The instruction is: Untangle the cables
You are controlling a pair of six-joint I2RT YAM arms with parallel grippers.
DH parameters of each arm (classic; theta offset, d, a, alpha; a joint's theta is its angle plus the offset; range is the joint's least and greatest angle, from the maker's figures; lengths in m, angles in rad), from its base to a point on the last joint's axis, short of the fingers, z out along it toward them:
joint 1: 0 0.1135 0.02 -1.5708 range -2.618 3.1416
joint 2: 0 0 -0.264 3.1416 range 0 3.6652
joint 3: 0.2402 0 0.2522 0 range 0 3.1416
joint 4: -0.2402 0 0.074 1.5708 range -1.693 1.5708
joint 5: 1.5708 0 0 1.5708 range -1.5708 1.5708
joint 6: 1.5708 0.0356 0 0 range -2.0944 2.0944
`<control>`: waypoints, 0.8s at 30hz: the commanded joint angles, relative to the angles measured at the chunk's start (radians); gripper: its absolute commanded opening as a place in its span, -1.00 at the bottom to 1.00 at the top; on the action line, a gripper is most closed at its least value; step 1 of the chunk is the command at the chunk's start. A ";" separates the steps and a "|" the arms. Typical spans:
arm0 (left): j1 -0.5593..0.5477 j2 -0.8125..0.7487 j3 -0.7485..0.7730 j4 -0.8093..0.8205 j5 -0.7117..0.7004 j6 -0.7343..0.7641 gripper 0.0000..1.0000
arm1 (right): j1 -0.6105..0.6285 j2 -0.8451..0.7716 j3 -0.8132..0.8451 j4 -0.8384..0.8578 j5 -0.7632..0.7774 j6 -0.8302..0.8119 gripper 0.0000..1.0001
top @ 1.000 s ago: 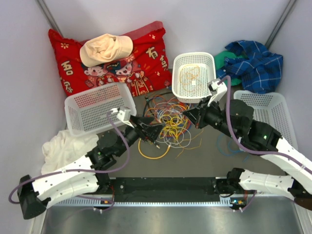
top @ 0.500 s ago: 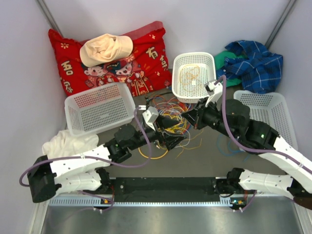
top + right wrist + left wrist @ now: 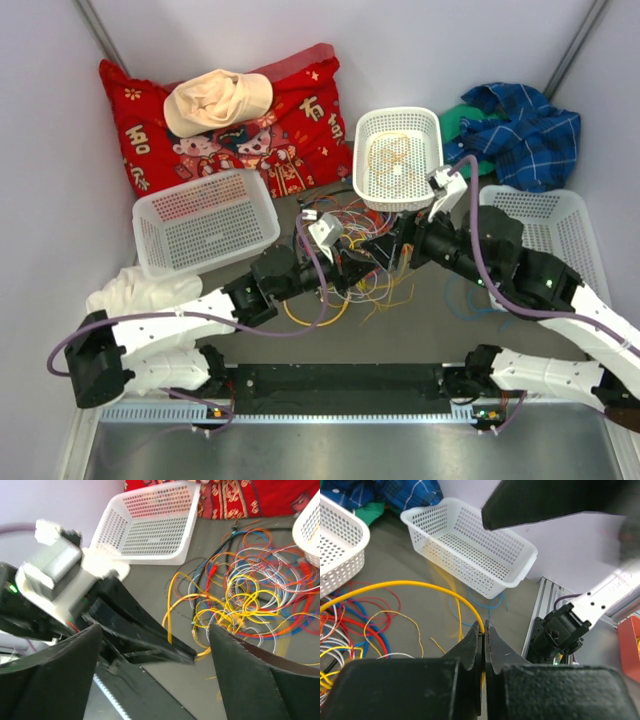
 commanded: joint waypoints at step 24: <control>0.110 0.104 1.009 -0.682 -0.194 -0.096 -1.00 | 0.013 -0.160 -0.092 0.138 0.032 -0.122 0.93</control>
